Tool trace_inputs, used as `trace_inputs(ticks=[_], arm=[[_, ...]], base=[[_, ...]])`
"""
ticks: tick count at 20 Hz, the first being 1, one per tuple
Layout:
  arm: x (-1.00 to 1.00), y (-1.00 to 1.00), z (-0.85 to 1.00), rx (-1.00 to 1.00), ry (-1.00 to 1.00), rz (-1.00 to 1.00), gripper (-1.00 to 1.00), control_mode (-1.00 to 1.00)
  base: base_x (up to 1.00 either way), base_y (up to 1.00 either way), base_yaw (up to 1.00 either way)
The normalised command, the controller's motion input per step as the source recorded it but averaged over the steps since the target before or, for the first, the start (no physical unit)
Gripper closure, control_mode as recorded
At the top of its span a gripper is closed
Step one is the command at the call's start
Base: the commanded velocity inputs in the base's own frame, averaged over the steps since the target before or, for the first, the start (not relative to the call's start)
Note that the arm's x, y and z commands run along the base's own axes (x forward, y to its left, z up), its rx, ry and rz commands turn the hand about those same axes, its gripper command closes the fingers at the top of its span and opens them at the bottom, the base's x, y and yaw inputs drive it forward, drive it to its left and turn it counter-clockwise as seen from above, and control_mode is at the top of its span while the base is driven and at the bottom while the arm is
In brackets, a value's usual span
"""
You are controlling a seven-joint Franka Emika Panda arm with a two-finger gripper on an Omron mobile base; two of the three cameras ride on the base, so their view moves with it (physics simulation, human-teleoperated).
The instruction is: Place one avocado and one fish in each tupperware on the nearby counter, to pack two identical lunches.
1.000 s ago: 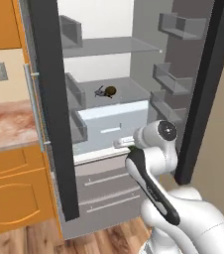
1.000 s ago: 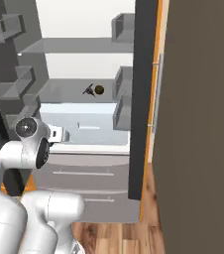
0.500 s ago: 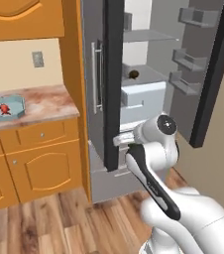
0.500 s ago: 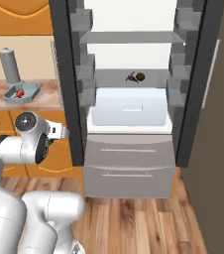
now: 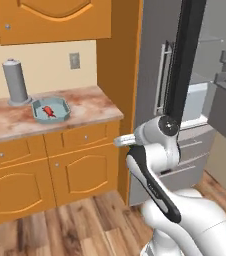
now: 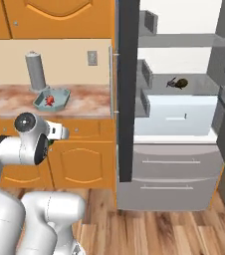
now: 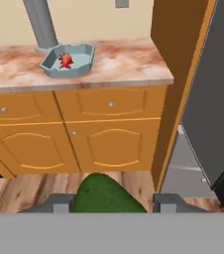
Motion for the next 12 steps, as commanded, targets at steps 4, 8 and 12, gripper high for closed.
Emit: trace_inputs(ticks=[4, 8, 12], arm=[[0.00, 0.00, 0.00, 0.00, 0.00, 0.00, 1.00, 1.00], [0.00, 0.00, 0.00, 0.00, 0.00, 0.00, 1.00, 1.00], [0.00, 0.00, 0.00, 0.00, 0.00, 0.00, 1.00, 1.00]], base=[[1.00, 0.84, 0.00], [1.00, 0.49, -0.02], [1.00, 0.09, -0.08]])
